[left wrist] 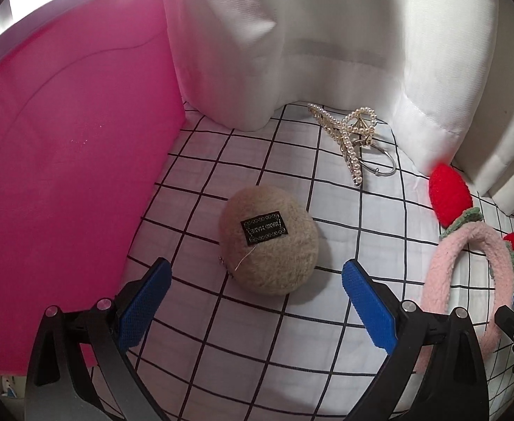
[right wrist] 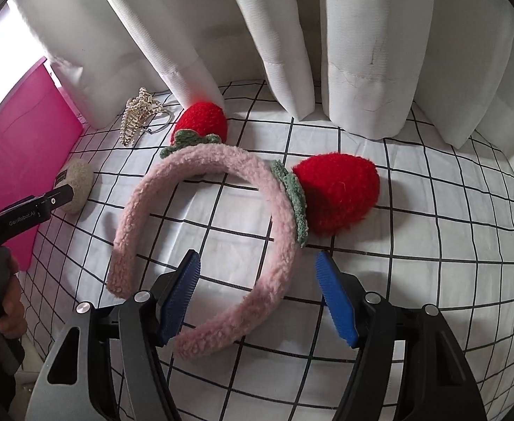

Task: Organize jewelry
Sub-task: 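Move left tool toward the beige felt ball while right tool approaches the pink headband, then close left tool on the beige felt ball while right tool closes on the pink headband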

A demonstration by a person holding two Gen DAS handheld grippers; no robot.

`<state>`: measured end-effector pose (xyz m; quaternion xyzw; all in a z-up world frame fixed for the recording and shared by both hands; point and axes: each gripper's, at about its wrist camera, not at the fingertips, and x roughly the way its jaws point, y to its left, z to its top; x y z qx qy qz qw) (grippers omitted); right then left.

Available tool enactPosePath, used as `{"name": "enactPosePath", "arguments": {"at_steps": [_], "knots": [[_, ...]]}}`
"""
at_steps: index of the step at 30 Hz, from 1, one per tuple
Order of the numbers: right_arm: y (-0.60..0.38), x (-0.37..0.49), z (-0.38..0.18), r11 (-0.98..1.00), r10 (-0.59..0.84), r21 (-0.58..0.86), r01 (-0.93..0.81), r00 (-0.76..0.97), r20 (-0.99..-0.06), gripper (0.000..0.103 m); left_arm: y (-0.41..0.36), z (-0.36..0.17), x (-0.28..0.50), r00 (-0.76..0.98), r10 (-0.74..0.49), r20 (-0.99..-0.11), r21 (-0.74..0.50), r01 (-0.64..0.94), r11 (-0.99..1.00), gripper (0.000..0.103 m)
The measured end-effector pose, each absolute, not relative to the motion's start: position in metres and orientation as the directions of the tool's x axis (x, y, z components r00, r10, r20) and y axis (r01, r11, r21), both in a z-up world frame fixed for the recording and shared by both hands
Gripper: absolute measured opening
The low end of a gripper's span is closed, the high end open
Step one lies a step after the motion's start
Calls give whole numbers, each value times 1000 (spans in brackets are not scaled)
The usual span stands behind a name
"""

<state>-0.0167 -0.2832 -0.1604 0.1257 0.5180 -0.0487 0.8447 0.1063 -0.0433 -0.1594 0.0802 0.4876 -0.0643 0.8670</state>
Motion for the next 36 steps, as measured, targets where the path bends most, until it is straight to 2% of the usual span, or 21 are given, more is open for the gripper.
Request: {"name": "enactPosePath", "arguments": {"at_steps": [11,21,28,30,31,32,33,34,35,36], "knots": [[-286,0,-181,965,12,124,232,432,-902,65,-48,-181,127,495,-26,-868,80,192,978,96],[-273,8,-186,980,-78,13,198,449,-890,65,-51,-193,141,505,-27,-863,84,196,977,97],[-269,9,-187,980,-87,10,201,466,-880,65,-41,-196,146,487,-72,-871,14,170,985,97],[-270,7,-185,979,-83,14,202,466,-881,59,-39,-196,145,487,-77,-870,10,173,985,94],[-270,7,-184,979,-85,14,205,469,-879,49,-40,-195,144,490,-82,-868,8,179,984,88],[-271,7,-184,978,-88,15,210,471,-878,33,-40,-193,141,496,-86,-864,9,186,982,79],[-272,5,-183,975,-92,16,220,471,-877,25,-41,-191,139,499,-92,-862,8,195,981,74],[-276,4,-182,973,-84,30,230,472,-877,18,-43,-190,136,502,-95,-860,9,201,980,64],[-279,3,-182,970,-66,55,236,476,-877,17,-43,-189,135,502,-101,-859,6,207,978,58],[-281,1,-181,968,-56,68,240,478,-877,16,-44,-188,134,500,-101,-860,6,208,978,57]]}}
